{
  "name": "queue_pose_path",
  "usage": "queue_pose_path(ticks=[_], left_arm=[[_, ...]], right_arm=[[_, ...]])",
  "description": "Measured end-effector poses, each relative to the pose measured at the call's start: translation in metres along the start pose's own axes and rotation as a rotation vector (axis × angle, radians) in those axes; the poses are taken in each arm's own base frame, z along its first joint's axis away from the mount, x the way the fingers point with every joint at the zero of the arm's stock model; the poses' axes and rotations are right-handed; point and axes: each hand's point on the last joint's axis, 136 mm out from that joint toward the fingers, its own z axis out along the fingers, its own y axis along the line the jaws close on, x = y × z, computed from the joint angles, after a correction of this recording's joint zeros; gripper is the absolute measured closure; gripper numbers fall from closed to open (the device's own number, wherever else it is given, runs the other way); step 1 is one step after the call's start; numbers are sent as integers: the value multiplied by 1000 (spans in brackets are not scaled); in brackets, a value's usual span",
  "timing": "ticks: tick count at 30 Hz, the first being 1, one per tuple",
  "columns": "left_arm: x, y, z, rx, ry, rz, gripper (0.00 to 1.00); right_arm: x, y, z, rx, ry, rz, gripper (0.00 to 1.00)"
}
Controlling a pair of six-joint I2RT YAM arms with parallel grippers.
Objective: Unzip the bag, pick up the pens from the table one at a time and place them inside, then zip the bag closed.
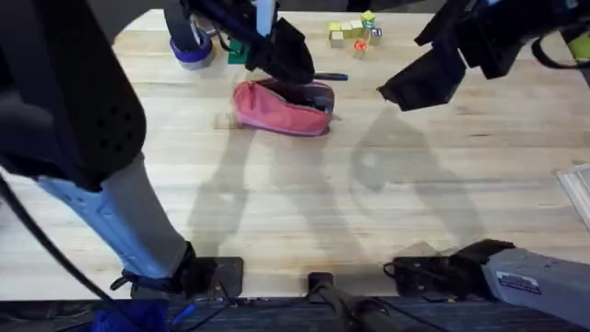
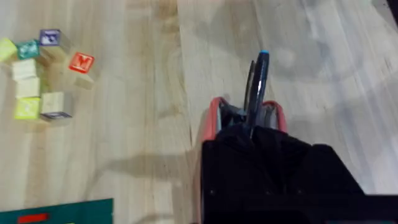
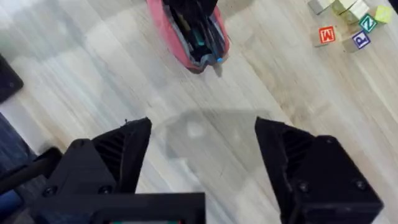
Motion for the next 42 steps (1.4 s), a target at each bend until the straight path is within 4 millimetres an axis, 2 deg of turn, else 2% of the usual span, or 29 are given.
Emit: queue_pose_path(ticks=[5,11,21,28,29,30,34,35,37,42], left_arm=[[17,0,12,37,13,-49,957],[47,-1,24,74,89,-105,957],[79,-5,23,75,298,-138,957],[88,-6,20,73,355,-150,944],[88,-6,20,73,358,-150,901],[89,-6,19,72,362,-148,778],[88,-5,15,58,379,-142,146],[86,-5,13,50,382,-143,46],[82,-3,7,29,390,-132,9],[70,-2,-11,-19,396,-107,6]], right_arm=[[0,0,0,1,1,0,5],[2,-4,0,22,13,1,4],[3,-6,0,34,19,0,4],[3,-6,0,34,19,0,4],[3,-6,0,34,19,0,5],[3,-6,0,34,19,0,5],[3,-6,0,34,19,0,4],[3,-6,0,34,19,0,4],[3,-6,0,34,19,0,4],[3,-6,0,34,19,0,4]])
